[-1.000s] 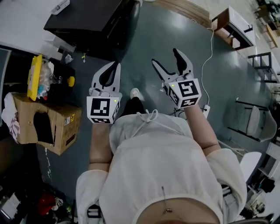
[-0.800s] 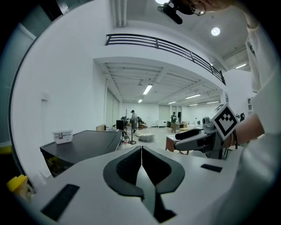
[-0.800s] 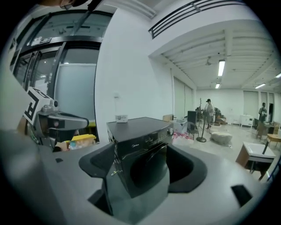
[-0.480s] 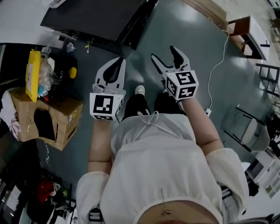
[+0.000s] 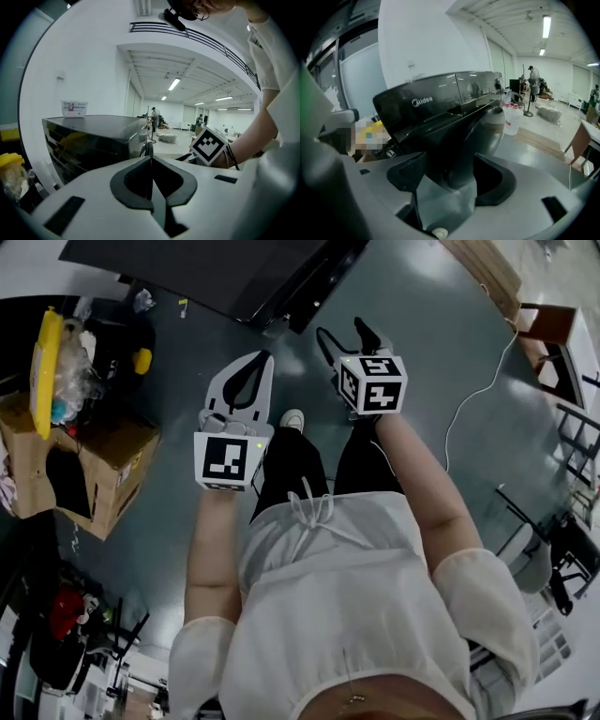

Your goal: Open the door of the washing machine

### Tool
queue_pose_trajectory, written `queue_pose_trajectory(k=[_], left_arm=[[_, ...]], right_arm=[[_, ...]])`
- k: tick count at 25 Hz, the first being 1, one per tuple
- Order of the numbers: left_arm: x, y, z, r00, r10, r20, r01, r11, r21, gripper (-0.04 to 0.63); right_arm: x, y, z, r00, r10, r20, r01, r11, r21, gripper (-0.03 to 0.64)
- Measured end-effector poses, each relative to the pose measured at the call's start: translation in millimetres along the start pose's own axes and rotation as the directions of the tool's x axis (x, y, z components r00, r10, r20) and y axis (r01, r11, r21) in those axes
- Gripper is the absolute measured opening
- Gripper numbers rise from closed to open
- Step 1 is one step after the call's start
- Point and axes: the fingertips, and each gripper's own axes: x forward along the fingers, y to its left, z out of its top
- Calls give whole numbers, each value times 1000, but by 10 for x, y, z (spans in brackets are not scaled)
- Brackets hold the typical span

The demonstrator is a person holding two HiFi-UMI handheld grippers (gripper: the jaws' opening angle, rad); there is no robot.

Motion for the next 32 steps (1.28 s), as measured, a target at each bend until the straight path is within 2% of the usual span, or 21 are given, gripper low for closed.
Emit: queue_pose_trajectory(k=[3,7,11,15,18,21,32], left_arm=[[164,56,-364,997,25,-70,-28,999,-42,23],[356,142,-736,994,62,-87,-70,992,-102,23],[450,131,-952,992,70,-103,-81,991,-107,23],[503,186,-1004,992,73,-104,-85,990,-115,23],[509,208,-1003,992,70,-107,-80,992,-97,23],[504,213,-997,992,61,-111,-72,993,-89,23],[507,151,-1013,994,16,-110,-24,997,-77,23]], right_arm=[[417,-68,-204,999,21,-46,-21,1000,-13,310],[873,-131,-420,994,41,-97,-44,998,-35,302],[1123,-133,-519,993,30,-115,-33,999,-22,311],[1256,-169,-522,992,-33,-118,35,999,19,293],[1254,-186,-514,991,-65,-119,71,996,46,222],[1242,-153,-530,988,-77,-131,83,996,40,184],[1233,-126,-599,987,-49,-156,66,992,104,150]])
